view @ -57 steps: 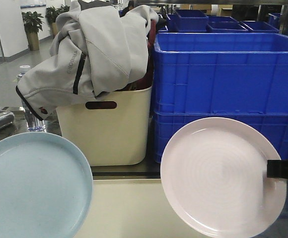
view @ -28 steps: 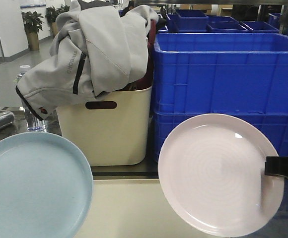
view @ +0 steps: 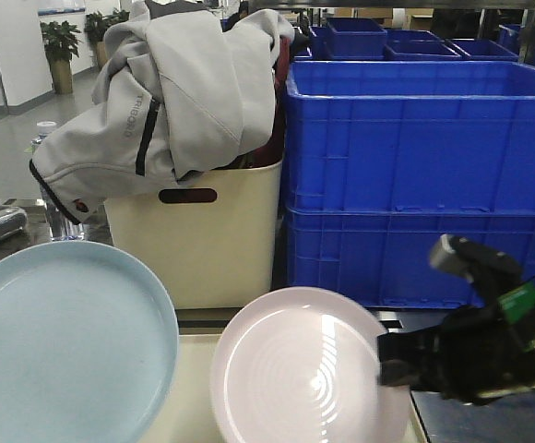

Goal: Grab plate from conveyor and place on tray
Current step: 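Lower the pink plate onto the cream tray and open the right gripper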

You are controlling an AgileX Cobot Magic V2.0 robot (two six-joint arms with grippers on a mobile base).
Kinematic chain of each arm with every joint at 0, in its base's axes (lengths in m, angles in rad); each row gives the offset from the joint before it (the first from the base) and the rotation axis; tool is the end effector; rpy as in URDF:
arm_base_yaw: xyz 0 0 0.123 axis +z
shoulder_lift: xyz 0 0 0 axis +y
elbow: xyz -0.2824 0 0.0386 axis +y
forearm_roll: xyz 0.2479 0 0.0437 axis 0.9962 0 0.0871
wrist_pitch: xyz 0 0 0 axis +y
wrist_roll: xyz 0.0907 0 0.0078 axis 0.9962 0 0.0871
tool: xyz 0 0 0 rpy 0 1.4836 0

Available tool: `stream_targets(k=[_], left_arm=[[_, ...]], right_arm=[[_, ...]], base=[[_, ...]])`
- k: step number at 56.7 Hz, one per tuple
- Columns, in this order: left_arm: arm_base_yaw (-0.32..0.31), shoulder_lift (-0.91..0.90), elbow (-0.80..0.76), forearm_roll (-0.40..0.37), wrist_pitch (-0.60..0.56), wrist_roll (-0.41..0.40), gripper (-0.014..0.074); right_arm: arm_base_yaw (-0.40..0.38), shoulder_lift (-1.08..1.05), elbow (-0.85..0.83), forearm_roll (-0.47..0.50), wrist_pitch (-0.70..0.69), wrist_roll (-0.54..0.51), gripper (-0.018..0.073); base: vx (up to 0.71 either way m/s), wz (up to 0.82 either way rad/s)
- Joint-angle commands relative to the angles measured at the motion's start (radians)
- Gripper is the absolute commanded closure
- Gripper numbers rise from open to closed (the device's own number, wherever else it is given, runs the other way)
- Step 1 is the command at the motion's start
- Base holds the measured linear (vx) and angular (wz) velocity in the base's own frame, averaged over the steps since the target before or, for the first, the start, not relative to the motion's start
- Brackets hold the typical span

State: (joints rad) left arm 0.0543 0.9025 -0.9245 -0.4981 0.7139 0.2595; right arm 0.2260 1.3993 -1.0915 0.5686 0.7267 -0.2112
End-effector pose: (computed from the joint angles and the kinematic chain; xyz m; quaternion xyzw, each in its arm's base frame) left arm 0.1775 -0.0189 0.3731 -0.0016 0.8630 -0.1563 0.4805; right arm 0.2797 0.0978 0.3097 -0.0592 0.9227 0.2438 0.2926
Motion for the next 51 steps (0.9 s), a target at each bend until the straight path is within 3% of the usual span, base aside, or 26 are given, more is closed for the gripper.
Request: stream_targets(k=[1,11,23,51], left_arm=[[-0.004,-0.011,-0.030,-0.041,-0.072,-0.008,0.0602],[-0.004,-0.011,-0.030,-0.041,-0.072,-0.008,0.0602],[-0.004,-0.011,-0.030,-0.041,-0.072,-0.008,0.0602],[-0.004,-0.011,-0.030,-0.041,-0.072,-0.008,0.0602]], right_arm=[[0.050,0.037,-0.029,0.041,-0.095,-0.006,0.0568],[0.094,0.163,-0.086,0.054,-0.116,0.004,0.0568],[0.095,0.222,-0.158,0.065,-0.101,-0.015,0.0531],[0.092,0.215,-0.159,0.062,-0.117,-0.087,0.0118]], base=[[0.00,0.00],[0.00,0.00],[0.00,0.00],[0.00,0.00]])
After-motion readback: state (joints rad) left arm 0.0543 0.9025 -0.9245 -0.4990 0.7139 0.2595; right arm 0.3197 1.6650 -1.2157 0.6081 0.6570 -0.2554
